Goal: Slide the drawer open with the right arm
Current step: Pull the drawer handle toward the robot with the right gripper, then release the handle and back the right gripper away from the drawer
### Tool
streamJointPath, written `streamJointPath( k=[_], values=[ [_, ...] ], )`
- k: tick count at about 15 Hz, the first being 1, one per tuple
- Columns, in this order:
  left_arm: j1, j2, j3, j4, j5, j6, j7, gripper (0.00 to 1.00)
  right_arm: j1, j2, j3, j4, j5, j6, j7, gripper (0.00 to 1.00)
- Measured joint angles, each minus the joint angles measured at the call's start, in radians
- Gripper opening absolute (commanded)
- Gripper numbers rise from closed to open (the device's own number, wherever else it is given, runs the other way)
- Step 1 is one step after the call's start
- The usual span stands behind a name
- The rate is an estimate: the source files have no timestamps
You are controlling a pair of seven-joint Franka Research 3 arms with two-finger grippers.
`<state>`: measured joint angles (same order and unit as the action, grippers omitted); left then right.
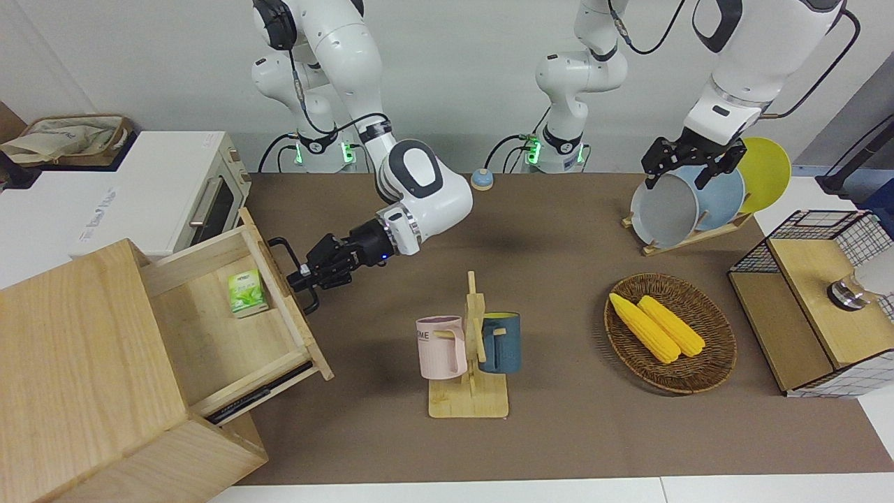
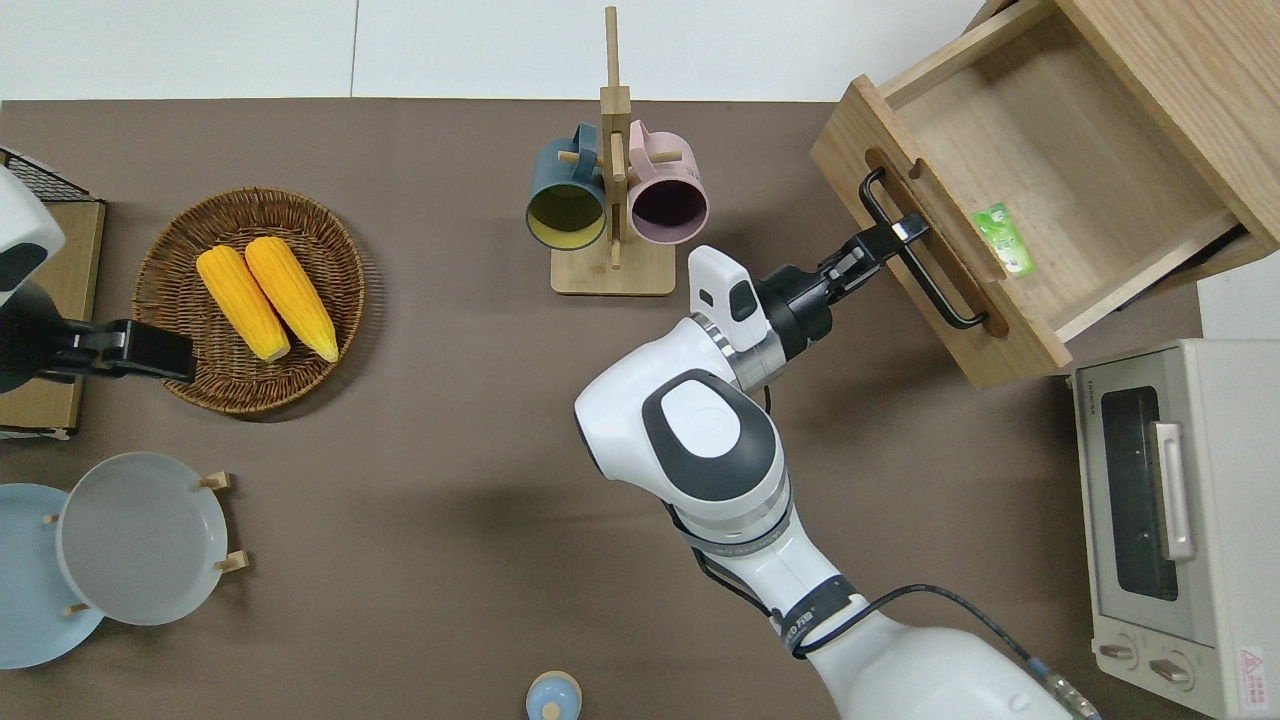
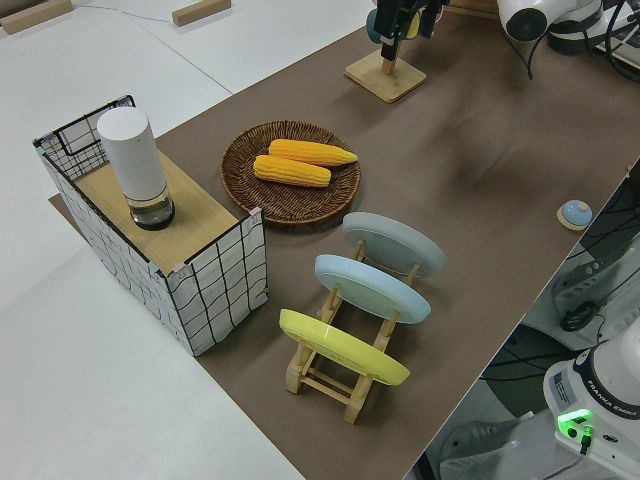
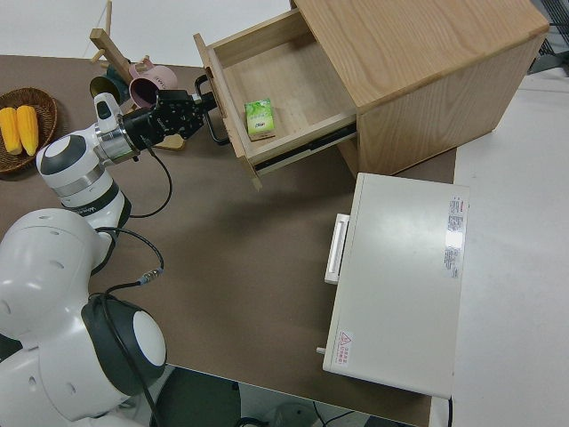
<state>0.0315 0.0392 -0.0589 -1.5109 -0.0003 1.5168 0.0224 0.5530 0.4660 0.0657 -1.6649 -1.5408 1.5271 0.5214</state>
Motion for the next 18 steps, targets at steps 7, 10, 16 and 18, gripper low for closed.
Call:
streamJointPath(
  k=[7,10,16,18],
  values=[
    [0.000,0.000,0.000,0.000,0.000,0.000,0.000,0.99,0.051,0.000,0.002,0.000,0.027,-0.035,0.000,0.000],
    [0.000,0.000,0.000,0.000,0.000,0.000,0.000,0.99,0.067,0.000,0.003,0.000,0.036,-0.042,0.000,0.000],
    [0.000,0.000,0.000,0.000,0.000,0.000,0.000,0.99,0.073,0.000,0.003,0.001,0.042,-0.049,0.000,0.544],
    [0.000,0.000,0.000,0.000,0.000,0.000,0.000,0.99,0.076,0.000,0.003,0.003,0.041,-0.046,-0.002,0.914]
  ],
)
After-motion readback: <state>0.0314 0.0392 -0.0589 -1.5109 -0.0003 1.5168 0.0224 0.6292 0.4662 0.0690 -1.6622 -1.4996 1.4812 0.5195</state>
